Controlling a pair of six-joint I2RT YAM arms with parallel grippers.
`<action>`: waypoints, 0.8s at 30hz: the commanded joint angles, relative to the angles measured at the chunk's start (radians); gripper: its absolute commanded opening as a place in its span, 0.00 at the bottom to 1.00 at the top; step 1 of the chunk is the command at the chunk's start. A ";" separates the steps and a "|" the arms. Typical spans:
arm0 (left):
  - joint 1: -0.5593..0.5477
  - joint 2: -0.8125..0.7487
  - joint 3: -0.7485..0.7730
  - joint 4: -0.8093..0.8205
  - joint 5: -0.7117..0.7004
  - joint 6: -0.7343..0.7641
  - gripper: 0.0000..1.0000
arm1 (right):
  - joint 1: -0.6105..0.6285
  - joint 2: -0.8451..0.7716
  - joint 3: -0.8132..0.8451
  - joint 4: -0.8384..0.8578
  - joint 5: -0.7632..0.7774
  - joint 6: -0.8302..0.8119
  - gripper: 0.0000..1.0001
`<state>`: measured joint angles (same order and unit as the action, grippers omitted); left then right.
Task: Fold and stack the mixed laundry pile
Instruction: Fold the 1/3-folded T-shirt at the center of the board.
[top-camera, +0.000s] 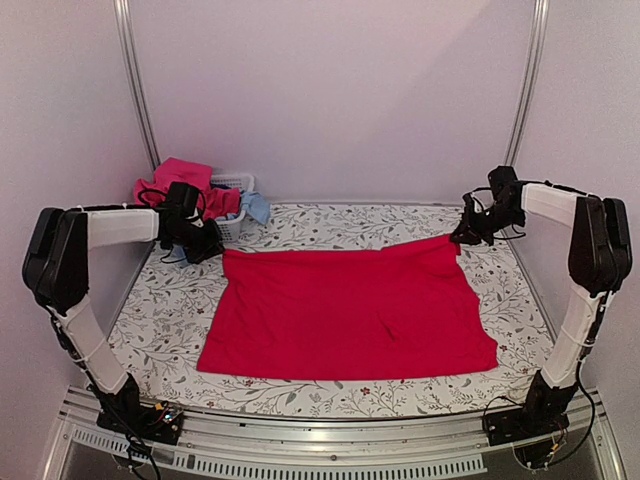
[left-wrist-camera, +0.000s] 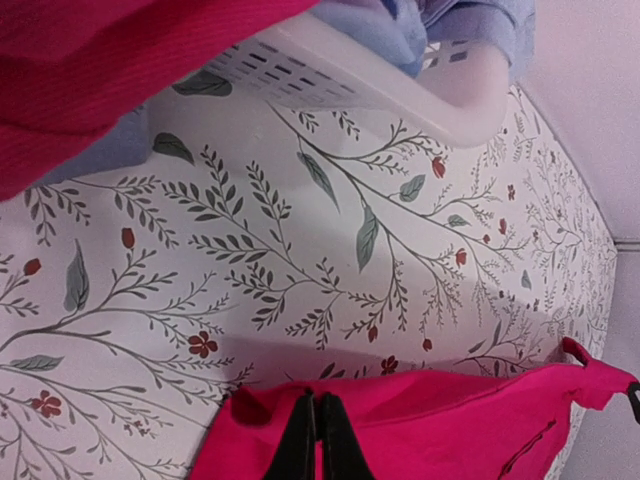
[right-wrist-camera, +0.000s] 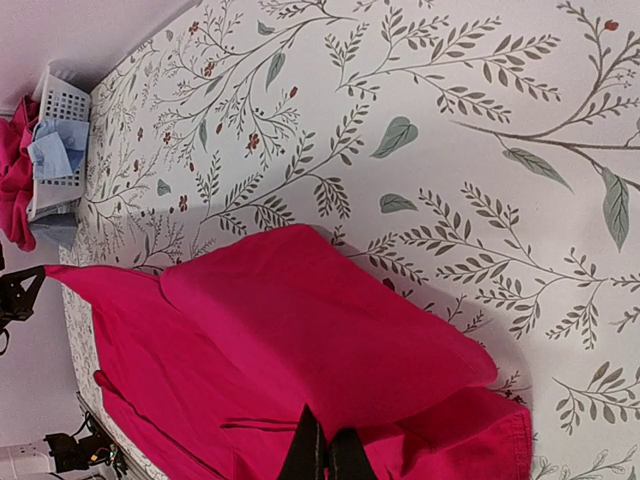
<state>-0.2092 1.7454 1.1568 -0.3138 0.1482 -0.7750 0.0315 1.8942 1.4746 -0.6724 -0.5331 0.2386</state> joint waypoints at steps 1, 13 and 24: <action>0.013 0.002 -0.001 0.059 0.035 0.034 0.00 | -0.007 -0.006 -0.005 0.007 0.004 -0.023 0.00; 0.007 -0.108 -0.227 0.026 0.066 0.045 0.00 | -0.006 -0.138 -0.272 0.034 -0.019 -0.046 0.00; -0.027 -0.191 -0.354 0.010 0.089 0.021 0.00 | -0.006 -0.239 -0.410 0.000 -0.008 -0.044 0.00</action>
<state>-0.2218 1.6005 0.8219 -0.2913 0.2291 -0.7448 0.0315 1.7100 1.0851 -0.6521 -0.5419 0.2047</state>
